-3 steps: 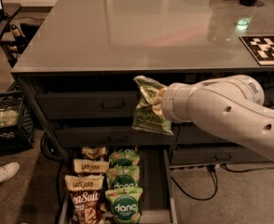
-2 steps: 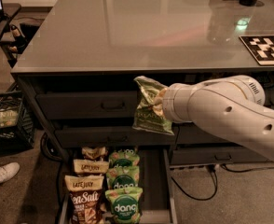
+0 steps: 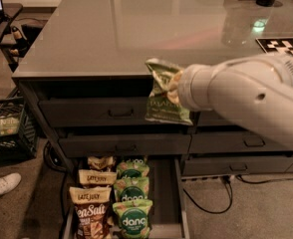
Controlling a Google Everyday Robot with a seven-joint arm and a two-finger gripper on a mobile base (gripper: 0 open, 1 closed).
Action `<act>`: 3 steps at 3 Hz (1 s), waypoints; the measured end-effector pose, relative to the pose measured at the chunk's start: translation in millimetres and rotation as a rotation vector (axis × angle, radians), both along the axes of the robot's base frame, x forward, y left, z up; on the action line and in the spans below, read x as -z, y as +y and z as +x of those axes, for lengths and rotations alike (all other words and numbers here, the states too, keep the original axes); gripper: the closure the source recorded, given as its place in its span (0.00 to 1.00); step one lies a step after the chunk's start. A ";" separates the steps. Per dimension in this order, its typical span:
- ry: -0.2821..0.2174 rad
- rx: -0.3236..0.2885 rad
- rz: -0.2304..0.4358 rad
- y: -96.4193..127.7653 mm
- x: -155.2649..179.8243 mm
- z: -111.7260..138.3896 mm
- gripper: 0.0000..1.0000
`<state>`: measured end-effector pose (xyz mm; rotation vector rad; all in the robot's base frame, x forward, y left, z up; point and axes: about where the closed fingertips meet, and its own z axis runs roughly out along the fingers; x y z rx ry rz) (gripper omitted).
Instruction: Pick green jalapeno chip bag from bottom drawer and place on counter
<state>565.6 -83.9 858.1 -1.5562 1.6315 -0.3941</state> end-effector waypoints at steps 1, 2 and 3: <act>-0.042 -0.018 -0.031 -3.1 -34.9 18.4 1.00; -0.048 -0.039 -0.045 -6.2 -55.1 42.8 1.00; -0.042 -0.054 -0.054 -9.7 -70.3 77.1 1.00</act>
Offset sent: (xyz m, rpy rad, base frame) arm 0.0764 -0.0143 0.0838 -0.0605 -0.0581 0.0641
